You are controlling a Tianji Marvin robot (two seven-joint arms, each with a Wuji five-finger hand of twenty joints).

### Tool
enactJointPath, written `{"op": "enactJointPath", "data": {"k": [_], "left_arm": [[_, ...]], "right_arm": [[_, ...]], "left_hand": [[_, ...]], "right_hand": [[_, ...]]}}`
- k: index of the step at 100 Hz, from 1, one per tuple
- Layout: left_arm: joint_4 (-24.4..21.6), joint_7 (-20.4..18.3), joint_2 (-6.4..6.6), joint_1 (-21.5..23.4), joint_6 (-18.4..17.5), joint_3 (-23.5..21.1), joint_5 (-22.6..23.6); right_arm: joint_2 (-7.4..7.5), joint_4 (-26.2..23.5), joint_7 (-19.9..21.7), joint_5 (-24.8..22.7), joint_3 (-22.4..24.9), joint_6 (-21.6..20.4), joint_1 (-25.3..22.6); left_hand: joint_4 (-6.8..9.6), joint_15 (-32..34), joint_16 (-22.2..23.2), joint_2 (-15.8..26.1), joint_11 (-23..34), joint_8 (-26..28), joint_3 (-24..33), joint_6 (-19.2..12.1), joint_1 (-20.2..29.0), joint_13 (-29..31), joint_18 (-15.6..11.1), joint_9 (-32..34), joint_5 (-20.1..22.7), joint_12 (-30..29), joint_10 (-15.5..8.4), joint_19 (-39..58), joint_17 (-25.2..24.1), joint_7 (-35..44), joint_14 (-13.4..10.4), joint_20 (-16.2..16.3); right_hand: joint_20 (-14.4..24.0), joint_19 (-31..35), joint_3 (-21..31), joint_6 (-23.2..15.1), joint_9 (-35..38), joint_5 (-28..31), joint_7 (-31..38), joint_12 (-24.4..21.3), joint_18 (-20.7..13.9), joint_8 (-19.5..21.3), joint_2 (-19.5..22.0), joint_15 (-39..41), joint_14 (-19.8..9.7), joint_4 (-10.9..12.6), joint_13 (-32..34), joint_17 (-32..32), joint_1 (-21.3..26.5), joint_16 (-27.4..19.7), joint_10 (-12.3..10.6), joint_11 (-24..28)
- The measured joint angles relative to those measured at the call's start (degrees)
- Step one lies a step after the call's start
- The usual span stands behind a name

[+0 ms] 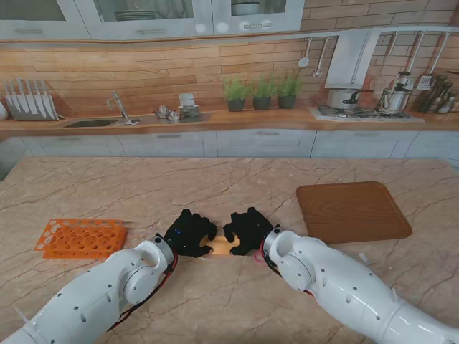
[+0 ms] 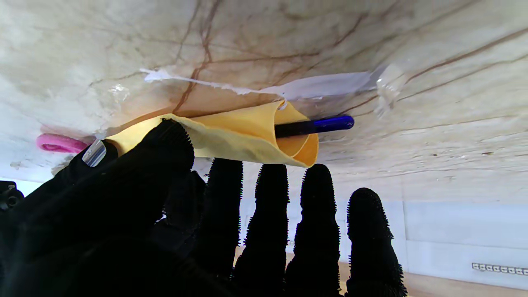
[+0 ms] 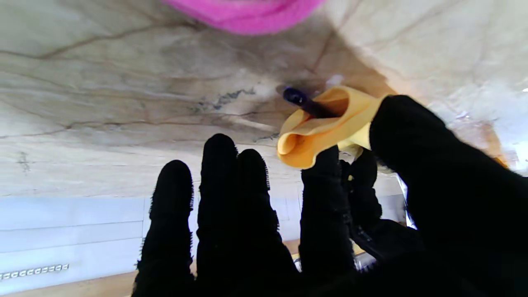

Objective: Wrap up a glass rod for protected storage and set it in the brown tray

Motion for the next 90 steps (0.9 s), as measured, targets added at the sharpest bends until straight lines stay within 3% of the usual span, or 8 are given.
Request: {"op": "enactJointPath", "data": {"k": [25, 41, 46, 58, 71, 83, 90], "left_arm": [[0.04, -1.56, 0.47, -1.00, 1.67, 1.26, 1.68], [-0.44, -3.37, 0.69, -1.96, 2.61, 2.20, 1.89], [-0.55, -3.92, 0.79, -2.39, 2.77, 2.63, 1.91], [-0.56, -4.23, 0.80, -2.69, 3.21, 2.89, 1.98], [-0.73, -4.23, 0.71, -2.34, 3.90, 2.60, 1.57], [-1.40, -4.63, 0.62, -1.38, 4.54, 1.55, 1.14], [-1.74, -4.64, 0.57, -0.74, 4.78, 0.90, 1.03]], "right_arm": [[-0.51, 1.27, -0.43, 0.28, -2.44, 1.27, 1.82], [-0.50, 1.33, -0.29, -0.79, -4.07, 2.08, 2.81], [-0.43, 1.33, -0.26, -1.24, -4.90, 2.20, 3.33], [-0.40, 2.21, -1.04, -2.28, -7.32, 1.06, 5.19], [-0.86, 4.06, -2.45, -1.52, -9.05, -0.62, 6.65], [-1.25, 4.78, -2.84, -1.32, -9.83, -0.60, 7.11], [-1.40, 5.16, -3.26, -1.33, -10.11, -0.61, 7.19]], "left_hand": [[0.10, -0.02, -0.05, 0.01, 0.06, 2.07, 1.54, -0.87, -1.17, 1.00, 0.03, 1.33, -1.22, -0.07, 0.00, 0.00, -0.05, -1.96, 0.43, 0.00], [0.11, -0.03, -0.05, -3.74, 0.05, 2.22, 3.30, -0.99, 1.42, 1.67, 0.07, 3.19, -1.22, -0.38, 0.00, -0.01, -0.05, -0.86, 0.56, 0.03], [0.12, -0.03, -0.05, -4.21, 0.05, 1.72, 3.68, -1.03, 2.36, 1.68, 0.07, 3.49, -1.20, -0.19, 0.00, -0.01, -0.04, -0.07, 0.56, 0.49], [0.13, -0.03, -0.06, -4.21, 0.06, 1.79, 3.70, -1.69, 2.87, 1.88, 0.08, 3.86, 0.22, 0.01, 0.00, -0.02, 0.27, 3.98, 0.56, 0.57], [0.09, -0.03, -0.06, -4.21, -0.17, 2.63, 3.80, -2.28, 3.45, 1.93, 0.08, 3.64, 1.26, 0.19, 0.05, -0.03, 0.30, 6.44, 0.56, 0.58], [0.09, -0.03, -0.06, -4.22, -0.43, 2.65, 3.52, -2.38, 4.27, 1.93, 0.08, 3.63, 1.71, 0.15, 0.08, -0.03, 0.32, 6.56, 0.56, 0.58], [0.08, -0.03, -0.06, -4.22, -0.43, 2.66, 3.51, -2.39, 4.28, 1.94, 0.09, 3.63, 1.72, 0.15, 0.09, -0.03, 0.56, 6.59, 0.56, 0.58]], "right_hand": [[0.00, 0.83, 0.03, -1.36, -0.71, -0.48, 4.07, 0.01, -0.16, 3.16, 0.01, 0.01, 0.00, 0.01, 0.00, 0.00, 0.00, 0.00, 0.60, 0.21], [-0.28, 1.44, 0.10, -1.41, -0.71, -1.27, 6.06, 0.01, -0.17, 5.20, 0.01, 0.05, 0.30, 0.02, 0.00, 0.00, 0.00, 0.00, 0.93, 0.21], [-0.65, 1.59, 1.45, -1.15, -0.62, -1.32, 6.93, 0.01, -0.17, 5.22, -1.96, 0.10, 0.56, 0.04, 0.01, 0.22, -0.05, 0.00, 1.28, 0.58], [-1.76, 2.19, 4.46, -0.44, 5.60, 0.32, 13.75, 0.01, -0.06, -6.31, -7.04, 0.77, 0.94, -0.12, 2.04, 1.15, 1.56, 0.00, 0.49, 0.77], [-1.87, 2.19, 9.11, -0.72, 11.69, 4.57, 16.82, -0.18, 0.52, -9.27, -7.79, 0.89, 1.15, -0.04, 4.81, 1.91, 2.09, 0.00, -1.11, 0.72], [-1.92, 2.19, 12.87, -1.52, 15.27, 5.91, 18.94, -0.61, 0.60, -8.75, -8.28, 0.87, 1.10, 3.99, 7.03, 2.63, 1.98, 0.00, -2.41, 0.71], [-2.48, 2.20, 13.80, -2.71, 16.74, 5.91, 19.50, -2.11, 0.62, -5.01, -8.32, 1.17, 0.71, 9.86, 7.69, 3.23, 0.68, 0.00, -3.09, 0.81]]}}
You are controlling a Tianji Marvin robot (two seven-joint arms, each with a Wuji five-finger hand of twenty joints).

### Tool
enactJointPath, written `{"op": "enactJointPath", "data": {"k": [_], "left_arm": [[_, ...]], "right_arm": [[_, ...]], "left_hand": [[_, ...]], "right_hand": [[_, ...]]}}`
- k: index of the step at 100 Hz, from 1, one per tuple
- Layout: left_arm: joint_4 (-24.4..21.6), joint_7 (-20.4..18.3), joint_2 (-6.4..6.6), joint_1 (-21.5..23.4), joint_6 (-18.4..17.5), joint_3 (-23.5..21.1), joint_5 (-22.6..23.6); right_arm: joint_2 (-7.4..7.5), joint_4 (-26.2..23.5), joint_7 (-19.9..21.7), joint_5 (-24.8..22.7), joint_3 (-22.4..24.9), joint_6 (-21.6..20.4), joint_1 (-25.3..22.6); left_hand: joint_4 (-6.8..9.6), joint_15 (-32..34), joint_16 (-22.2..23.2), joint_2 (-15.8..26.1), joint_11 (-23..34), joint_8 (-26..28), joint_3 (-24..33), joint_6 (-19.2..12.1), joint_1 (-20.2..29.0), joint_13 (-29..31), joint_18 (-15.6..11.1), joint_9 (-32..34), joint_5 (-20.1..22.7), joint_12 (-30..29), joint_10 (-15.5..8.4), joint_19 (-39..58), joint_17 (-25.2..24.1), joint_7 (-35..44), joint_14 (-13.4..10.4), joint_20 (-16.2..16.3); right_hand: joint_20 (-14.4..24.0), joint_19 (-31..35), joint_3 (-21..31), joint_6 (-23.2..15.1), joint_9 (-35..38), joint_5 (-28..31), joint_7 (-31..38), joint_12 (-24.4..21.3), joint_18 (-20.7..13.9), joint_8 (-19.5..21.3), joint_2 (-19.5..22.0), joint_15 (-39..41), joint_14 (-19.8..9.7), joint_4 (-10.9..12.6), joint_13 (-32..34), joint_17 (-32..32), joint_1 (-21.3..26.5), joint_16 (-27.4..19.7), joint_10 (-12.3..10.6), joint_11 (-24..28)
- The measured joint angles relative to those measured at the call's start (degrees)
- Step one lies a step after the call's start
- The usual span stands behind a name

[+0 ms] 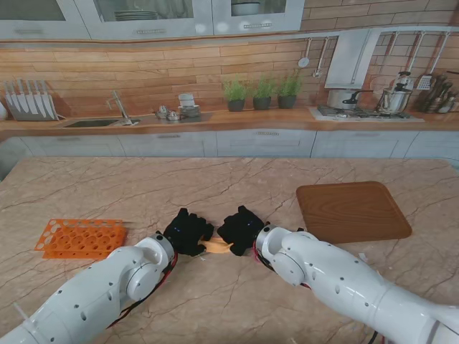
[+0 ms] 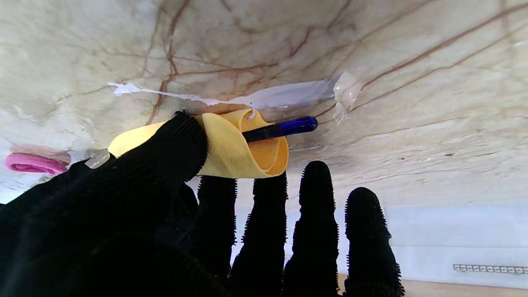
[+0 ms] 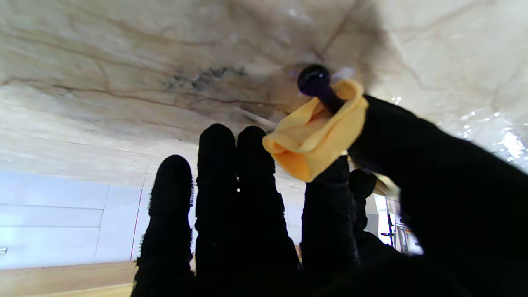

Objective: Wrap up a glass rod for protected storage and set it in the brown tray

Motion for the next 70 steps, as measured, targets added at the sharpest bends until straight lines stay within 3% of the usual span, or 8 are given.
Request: {"op": "enactJointPath", "data": {"k": [8, 15, 19, 20, 23, 38, 60, 70], "left_arm": [[-0.33, 0.19, -0.03, 0.69, 0.24, -0.67, 0.00], [-0.69, 0.24, -0.05, 1.44, 0.48, -1.43, 0.01], [-0.92, 0.24, -0.07, 2.02, 0.57, -2.03, 0.01], [-0.99, 0.24, -0.07, 2.18, 0.58, -2.22, 0.00], [-1.23, 0.28, -0.08, 2.71, 0.58, -2.80, -0.02], [-2.12, 2.05, -0.30, 5.65, 0.32, -5.84, -1.29], [-3.91, 2.75, -0.29, 7.68, -2.51, -8.57, -1.30], [-4.53, 3.11, -0.31, 7.94, -3.41, -9.47, -1.31]], "right_arm": [[-0.15, 0.37, -0.19, 0.05, 0.03, -0.02, -0.02], [-0.33, 0.78, -0.50, 0.35, 0.30, -0.08, -0.16], [-0.42, 1.01, -0.83, 0.48, 0.57, -0.19, -0.34], [-0.44, 1.06, -0.92, 0.50, 0.67, -0.22, -0.40], [-0.49, 1.18, -1.17, 0.53, 0.99, -0.30, -0.61], [-0.61, 1.12, -1.76, 0.56, 3.33, -0.49, -2.23], [-0.38, 0.55, -2.60, 0.32, 5.12, -0.82, -3.52], [-0.32, 0.27, -3.09, 0.27, 5.75, -1.29, -3.80]], "left_hand": [[0.00, 0.00, 0.00, 0.00, -0.03, 0.00, -0.07, -0.04, 0.00, 0.00, 0.00, -0.01, 0.00, -0.12, 0.00, 0.00, 0.01, 0.01, 0.00, 0.00], [0.00, -0.11, -0.06, 0.00, -0.04, -0.12, -0.12, -0.40, -0.39, 0.01, 0.00, -1.04, -0.83, -0.45, -0.01, -0.60, 0.01, -1.90, 0.00, 0.00], [-0.01, -0.86, -0.11, 1.06, -0.32, 0.75, -0.12, -0.40, -3.83, -0.65, 0.00, -2.06, -1.55, -0.71, -0.04, -1.43, -0.33, -4.31, 0.00, -0.02], [1.10, -0.77, -0.11, 1.52, -0.81, 0.79, -0.09, -0.40, -4.54, -1.04, 0.00, -2.17, -1.71, -0.75, -0.06, -1.47, -0.47, -4.65, 0.00, -0.03], [2.18, -1.03, -0.15, 2.70, -1.36, 0.89, 0.02, -0.39, -6.17, -1.59, 0.00, -2.87, -2.03, -1.13, -0.09, -2.05, -0.75, -6.35, 0.00, -0.07], [2.18, -2.47, -0.85, 4.31, -3.27, -4.25, -1.69, 1.71, -9.57, -2.82, 0.00, -4.96, -4.91, -2.24, 0.01, -4.78, -1.76, -19.06, 0.00, -1.35], [2.18, -5.26, -1.53, 4.32, -6.21, -5.38, -4.79, 2.14, -10.30, -5.08, 0.01, -7.29, -4.90, -4.03, 0.66, -6.03, -1.93, -21.10, 0.00, -1.88], [2.18, -7.57, -2.91, 4.32, -7.04, -5.82, -5.99, 2.16, -12.14, -5.72, 0.01, -7.84, -4.90, -5.07, 0.66, -7.36, -2.15, -21.95, 0.00, -2.29]], "right_hand": [[-0.09, 0.01, -0.12, -1.62, 2.43, -0.08, -0.50, -0.61, 0.03, 5.20, -0.12, 0.64, -0.15, 6.31, 1.52, 0.66, -1.72, 0.00, -0.56, 1.64], [-0.11, 0.01, -0.37, -2.89, 4.32, -0.16, -1.31, -0.61, 0.03, 8.33, -0.37, 0.90, -0.28, 8.97, 3.04, 1.18, -2.52, 0.00, -0.82, 2.60], [-0.13, 0.01, -0.74, -3.44, 4.93, -0.16, -1.49, -0.61, 0.03, 9.05, -0.48, 1.15, -0.36, 10.59, 3.60, 1.57, -2.97, 0.00, -0.89, 3.01], [-0.14, 0.01, -0.81, -3.53, 5.26, -0.16, -1.50, -0.61, 0.03, 9.11, -0.55, 1.36, -0.38, 10.81, 3.61, 1.62, -2.98, 0.00, -0.90, 3.05], [-0.20, 0.01, -0.89, -3.79, 5.50, -0.16, -1.64, -0.61, 0.03, 9.21, -0.55, 1.59, -0.38, 10.81, 3.69, 1.65, -2.99, 0.00, -0.93, 3.10], [-0.70, 0.04, -1.93, -5.08, 8.13, 0.02, -2.90, -1.47, 0.03, 9.59, -0.55, 3.70, -0.29, 10.81, 6.10, 2.28, -2.99, 1.19, -0.93, 3.23], [-0.71, 0.05, -1.96, -5.72, 8.62, 1.81, -5.05, -1.86, 0.03, 8.75, -0.67, 4.28, -0.26, 10.76, 6.35, 2.34, -2.87, 1.45, -0.93, 3.55], [-0.71, 0.05, -1.96, -7.79, 8.62, 2.24, -5.07, -1.88, 0.03, 8.75, -0.57, 4.28, -0.25, 10.76, 6.35, 2.34, -1.07, 1.46, -0.93, 3.55]]}}
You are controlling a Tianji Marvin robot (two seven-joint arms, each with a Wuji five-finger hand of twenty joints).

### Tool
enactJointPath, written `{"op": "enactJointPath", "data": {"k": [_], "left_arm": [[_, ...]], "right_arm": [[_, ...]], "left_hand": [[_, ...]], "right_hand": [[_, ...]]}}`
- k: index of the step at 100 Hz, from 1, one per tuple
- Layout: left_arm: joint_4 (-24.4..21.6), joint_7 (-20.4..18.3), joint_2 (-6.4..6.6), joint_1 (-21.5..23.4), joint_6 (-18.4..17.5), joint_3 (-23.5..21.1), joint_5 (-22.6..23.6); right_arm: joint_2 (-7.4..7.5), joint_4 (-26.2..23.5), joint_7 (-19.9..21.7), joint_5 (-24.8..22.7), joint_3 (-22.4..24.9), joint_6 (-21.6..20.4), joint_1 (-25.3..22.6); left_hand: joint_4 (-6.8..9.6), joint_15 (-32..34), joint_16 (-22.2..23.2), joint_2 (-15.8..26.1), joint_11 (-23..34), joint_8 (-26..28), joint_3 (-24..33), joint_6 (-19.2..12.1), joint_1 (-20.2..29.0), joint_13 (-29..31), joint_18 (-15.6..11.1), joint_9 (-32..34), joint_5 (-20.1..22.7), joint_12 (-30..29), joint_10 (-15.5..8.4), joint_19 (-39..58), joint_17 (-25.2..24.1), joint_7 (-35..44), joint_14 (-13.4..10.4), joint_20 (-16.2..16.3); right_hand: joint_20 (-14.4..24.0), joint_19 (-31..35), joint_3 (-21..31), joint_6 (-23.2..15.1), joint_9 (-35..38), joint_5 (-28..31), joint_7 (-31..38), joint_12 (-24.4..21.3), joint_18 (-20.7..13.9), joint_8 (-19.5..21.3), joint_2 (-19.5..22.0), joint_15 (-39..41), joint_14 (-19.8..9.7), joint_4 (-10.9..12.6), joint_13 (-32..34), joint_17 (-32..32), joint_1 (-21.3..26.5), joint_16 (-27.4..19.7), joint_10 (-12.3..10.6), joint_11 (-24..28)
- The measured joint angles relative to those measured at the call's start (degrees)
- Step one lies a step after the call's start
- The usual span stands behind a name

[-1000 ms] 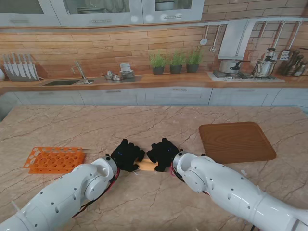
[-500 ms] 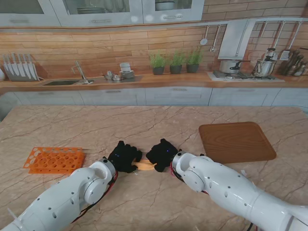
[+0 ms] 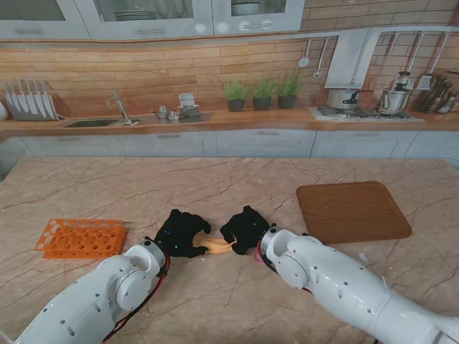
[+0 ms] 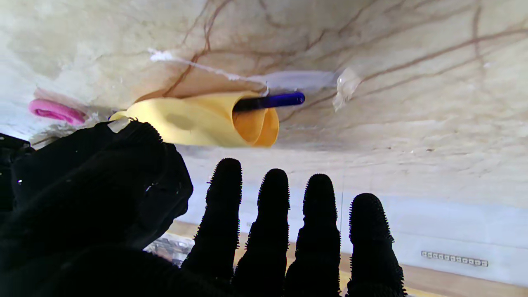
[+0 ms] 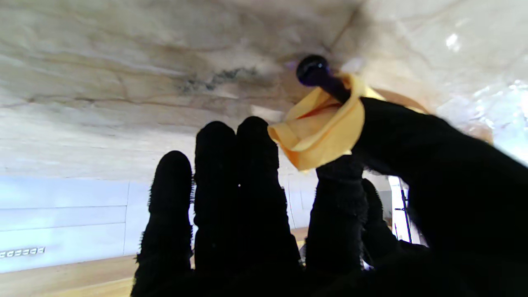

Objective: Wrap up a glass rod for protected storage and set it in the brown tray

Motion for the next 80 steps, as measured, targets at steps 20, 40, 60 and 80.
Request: {"op": "enactJointPath", "data": {"k": [20, 40, 60, 80], "left_arm": [[-1.05, -0.38, -0.15, 0.41, -0.89, -1.54, -2.99], [0.22, -2.94, -0.28, -2.42, -0.31, 1.39, -7.00], [2.07, -8.69, -0.72, -6.27, 1.73, 4.51, -13.67], [3.98, -12.08, -1.23, -8.83, 1.96, 6.63, -19.26]], "right_arm": [[0.01, -0.81, -0.20, 0.00, 0.79, -0.39, -0.16], [0.04, -1.91, -0.41, -0.21, 1.75, -0.63, -0.65], [0.19, -3.18, -0.42, -0.79, 2.96, -0.65, -1.43], [0.38, -3.94, -0.63, -1.13, 3.65, -0.92, -1.86]], "left_hand": [[1.04, -2.85, -1.65, 1.76, -3.09, -2.41, -5.30, 1.67, -0.51, -0.41, 0.03, -0.15, 0.07, -2.37, 0.61, -4.27, -0.61, -4.64, 0.00, -1.79], [1.05, -8.03, -4.65, 2.81, -7.97, -6.89, -8.81, 4.67, -0.51, -2.33, -0.04, -2.72, 0.07, -7.13, 2.08, -11.38, -0.62, -11.35, 0.00, -5.50], [1.06, -13.15, -9.93, 2.98, -11.40, -9.23, -11.25, 6.19, -0.51, -3.78, -1.94, -3.67, 0.07, -10.65, 2.76, -20.99, -0.52, -14.77, 0.00, -11.76], [1.12, -16.25, -14.14, 2.90, -13.30, -10.80, -11.18, 7.15, -1.76, -4.55, -4.10, -4.37, -0.90, -12.52, 2.79, -30.22, -0.04, -17.61, -0.41, -17.34]], "right_hand": [[0.00, 0.00, 0.00, -0.13, 0.00, 0.01, -0.01, -0.01, 0.00, 0.00, 0.01, 0.00, 0.00, -0.05, 0.00, 0.00, 0.51, 0.27, 0.00, 0.00], [0.00, 0.01, 0.00, -0.13, 0.00, 0.59, -0.66, -0.03, 0.00, 0.00, -0.16, 0.00, 0.00, -0.07, 0.00, 0.00, 0.51, 0.41, 0.00, 0.00], [-0.01, 0.26, 0.00, -0.13, 0.51, 1.15, -0.84, -0.08, 0.00, -0.64, -0.30, 0.17, 0.06, -0.11, 0.06, 0.00, 0.51, 0.53, -0.01, 0.00], [-0.01, 0.37, 0.00, -0.12, 0.59, 1.38, -0.85, -0.10, 0.00, -1.07, -0.34, 0.65, 0.12, -0.12, 0.07, 0.00, 0.51, 0.60, -0.01, 0.01]]}}
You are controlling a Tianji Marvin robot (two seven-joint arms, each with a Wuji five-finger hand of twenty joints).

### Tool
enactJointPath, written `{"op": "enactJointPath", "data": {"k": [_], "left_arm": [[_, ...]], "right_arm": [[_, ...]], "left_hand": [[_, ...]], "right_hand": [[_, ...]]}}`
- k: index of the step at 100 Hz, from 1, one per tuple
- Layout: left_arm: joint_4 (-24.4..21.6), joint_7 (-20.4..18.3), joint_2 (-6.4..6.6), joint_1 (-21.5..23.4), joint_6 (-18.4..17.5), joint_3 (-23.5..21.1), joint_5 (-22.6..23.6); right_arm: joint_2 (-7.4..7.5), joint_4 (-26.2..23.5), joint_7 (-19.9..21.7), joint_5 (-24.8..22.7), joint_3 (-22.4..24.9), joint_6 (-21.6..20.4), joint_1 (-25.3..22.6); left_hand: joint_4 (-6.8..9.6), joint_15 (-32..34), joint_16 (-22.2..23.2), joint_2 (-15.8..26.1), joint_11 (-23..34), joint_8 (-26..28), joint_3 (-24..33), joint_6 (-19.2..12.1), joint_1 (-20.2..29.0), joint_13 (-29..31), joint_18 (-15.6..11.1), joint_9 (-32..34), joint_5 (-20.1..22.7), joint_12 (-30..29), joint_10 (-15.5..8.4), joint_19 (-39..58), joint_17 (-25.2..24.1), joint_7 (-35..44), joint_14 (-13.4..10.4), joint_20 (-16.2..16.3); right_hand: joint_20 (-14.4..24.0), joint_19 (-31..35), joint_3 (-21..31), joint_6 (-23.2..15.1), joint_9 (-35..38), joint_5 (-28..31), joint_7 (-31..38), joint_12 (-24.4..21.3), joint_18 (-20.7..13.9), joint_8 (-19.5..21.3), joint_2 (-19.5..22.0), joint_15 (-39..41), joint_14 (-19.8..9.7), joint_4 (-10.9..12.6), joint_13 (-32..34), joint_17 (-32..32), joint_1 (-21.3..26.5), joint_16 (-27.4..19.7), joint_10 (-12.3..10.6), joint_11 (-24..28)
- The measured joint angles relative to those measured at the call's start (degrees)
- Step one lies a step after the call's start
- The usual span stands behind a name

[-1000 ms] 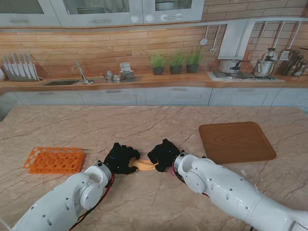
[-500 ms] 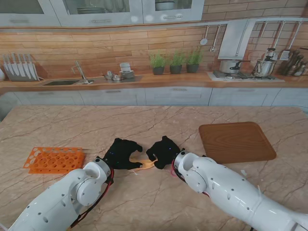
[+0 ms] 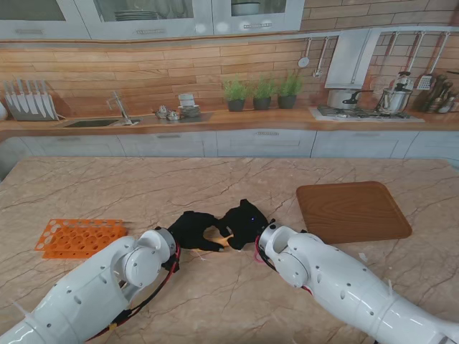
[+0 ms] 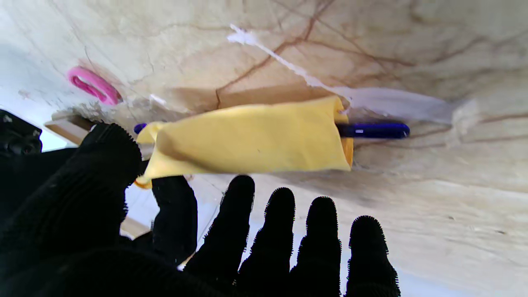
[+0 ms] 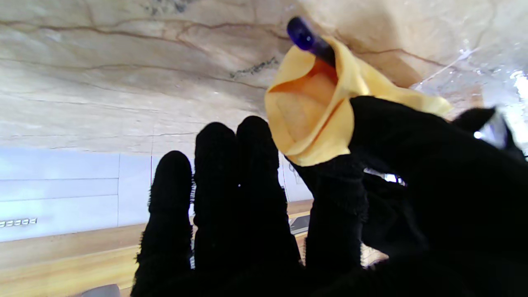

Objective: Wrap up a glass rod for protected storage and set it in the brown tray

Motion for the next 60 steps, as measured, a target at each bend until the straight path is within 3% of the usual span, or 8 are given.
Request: {"op": "enactJointPath", "data": {"k": [2, 24, 60], "left_arm": [[0.15, -0.20, 0.00, -0.29, 0.09, 0.39, 0.02], [2.43, 0.21, -0.39, -2.57, 0.16, 3.29, 0.73], [5.44, 2.49, -1.55, -5.05, 0.95, 6.91, -0.25]], "right_arm": [[0.00, 0.00, -0.05, 0.00, 0.00, -0.02, 0.00], [-0.14, 0.34, -1.19, 0.22, -0.16, -0.34, 0.05], [-0.29, 0.79, -2.17, 0.22, -0.04, -1.23, 0.08]], "left_hand": [[0.61, -0.02, -0.14, 0.00, -0.09, -0.40, 0.00, 0.01, 0.00, -0.01, -0.10, 0.00, -0.40, -0.05, 0.00, -0.59, 0.07, -0.07, -0.01, -0.15], [0.61, -0.21, -0.96, -0.59, -0.40, -0.43, 2.82, -0.91, 0.05, -2.28, -2.10, -0.70, -2.68, -0.11, 0.00, -6.30, 0.13, -0.08, -0.30, -2.60], [0.61, 0.18, -1.43, -1.21, 0.14, 0.41, 8.06, -2.82, 2.96, -3.57, -2.84, -2.95, -5.75, -0.11, 0.00, -7.10, 0.86, 2.42, -0.62, -2.79]], "right_hand": [[0.00, 0.01, 0.00, 0.01, 0.00, 0.01, 0.00, 0.00, 0.00, -0.06, 0.00, 0.01, 0.01, 0.00, 0.00, 0.00, 0.00, 0.00, 0.00, 0.00], [0.00, 0.15, 0.02, 0.17, 0.02, 0.37, -0.44, -0.01, 0.00, -0.11, -0.02, 0.07, 0.04, -0.01, 0.00, 0.00, 0.00, 0.09, 0.00, 0.00], [0.00, 0.19, 0.59, 0.29, 0.43, 0.60, -0.56, -0.04, 0.00, -0.16, -0.04, 0.11, 0.16, -1.12, 0.03, 0.00, 0.02, 0.58, 0.00, 0.00]]}}
